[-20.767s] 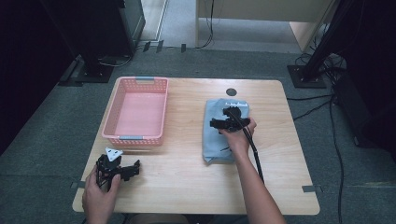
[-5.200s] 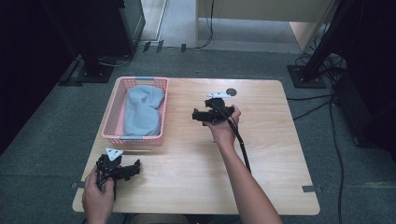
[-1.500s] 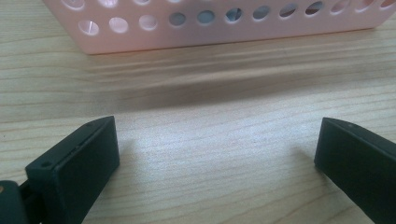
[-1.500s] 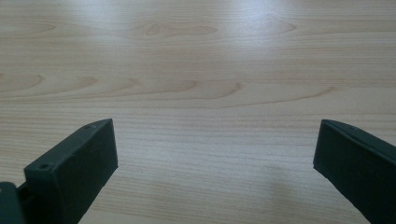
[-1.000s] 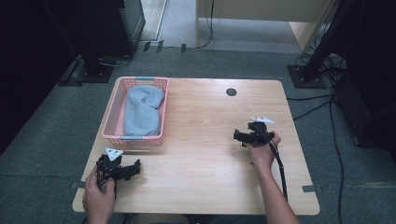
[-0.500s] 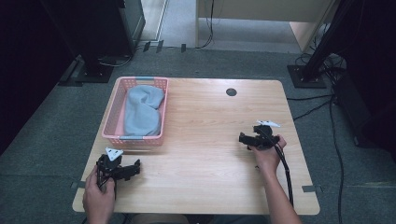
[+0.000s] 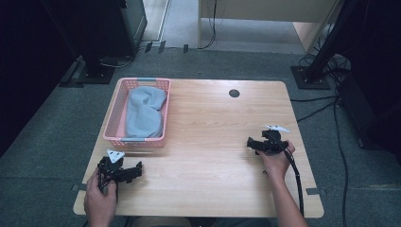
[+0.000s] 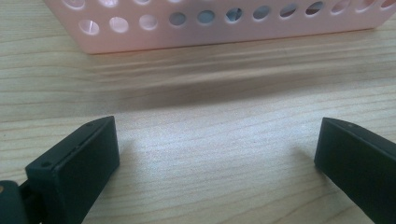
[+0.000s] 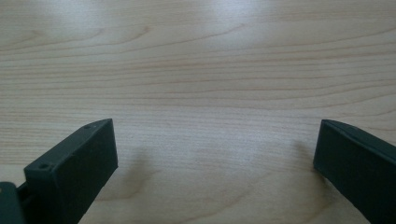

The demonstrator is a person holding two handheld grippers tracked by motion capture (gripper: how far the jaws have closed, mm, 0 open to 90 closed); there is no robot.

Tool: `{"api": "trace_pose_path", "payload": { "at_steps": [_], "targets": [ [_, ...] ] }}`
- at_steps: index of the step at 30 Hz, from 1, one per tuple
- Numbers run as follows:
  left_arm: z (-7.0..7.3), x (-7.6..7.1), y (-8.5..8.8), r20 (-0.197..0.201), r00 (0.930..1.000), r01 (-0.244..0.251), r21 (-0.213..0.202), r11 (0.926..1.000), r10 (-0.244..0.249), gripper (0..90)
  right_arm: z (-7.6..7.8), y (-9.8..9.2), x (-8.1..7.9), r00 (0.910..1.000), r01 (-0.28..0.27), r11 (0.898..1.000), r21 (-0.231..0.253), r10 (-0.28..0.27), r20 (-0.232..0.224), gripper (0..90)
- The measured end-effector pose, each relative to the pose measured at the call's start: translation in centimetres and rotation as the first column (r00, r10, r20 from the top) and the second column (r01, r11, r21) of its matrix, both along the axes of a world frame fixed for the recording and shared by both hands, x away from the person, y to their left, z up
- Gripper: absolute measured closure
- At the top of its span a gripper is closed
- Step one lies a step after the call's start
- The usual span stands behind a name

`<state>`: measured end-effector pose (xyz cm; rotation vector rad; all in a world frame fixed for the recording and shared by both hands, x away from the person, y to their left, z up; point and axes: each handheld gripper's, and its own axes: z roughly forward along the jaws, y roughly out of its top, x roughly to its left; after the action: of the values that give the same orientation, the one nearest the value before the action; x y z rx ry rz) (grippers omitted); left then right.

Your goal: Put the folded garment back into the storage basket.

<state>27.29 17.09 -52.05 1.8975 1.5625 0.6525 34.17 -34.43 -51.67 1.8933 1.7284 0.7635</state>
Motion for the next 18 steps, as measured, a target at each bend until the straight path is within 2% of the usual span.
{"api": "trace_pose_path", "payload": {
  "at_steps": [18],
  "targets": [
    [0.0, 0.0, 0.0, 0.0, 1.0, 0.0, 0.0, 1.0, 0.0, 0.0, -0.2, -2.0, -1.2, 0.9995, 0.031, 0.999, -0.019, -0.031, -0.004, 0.0]
  ]
}}
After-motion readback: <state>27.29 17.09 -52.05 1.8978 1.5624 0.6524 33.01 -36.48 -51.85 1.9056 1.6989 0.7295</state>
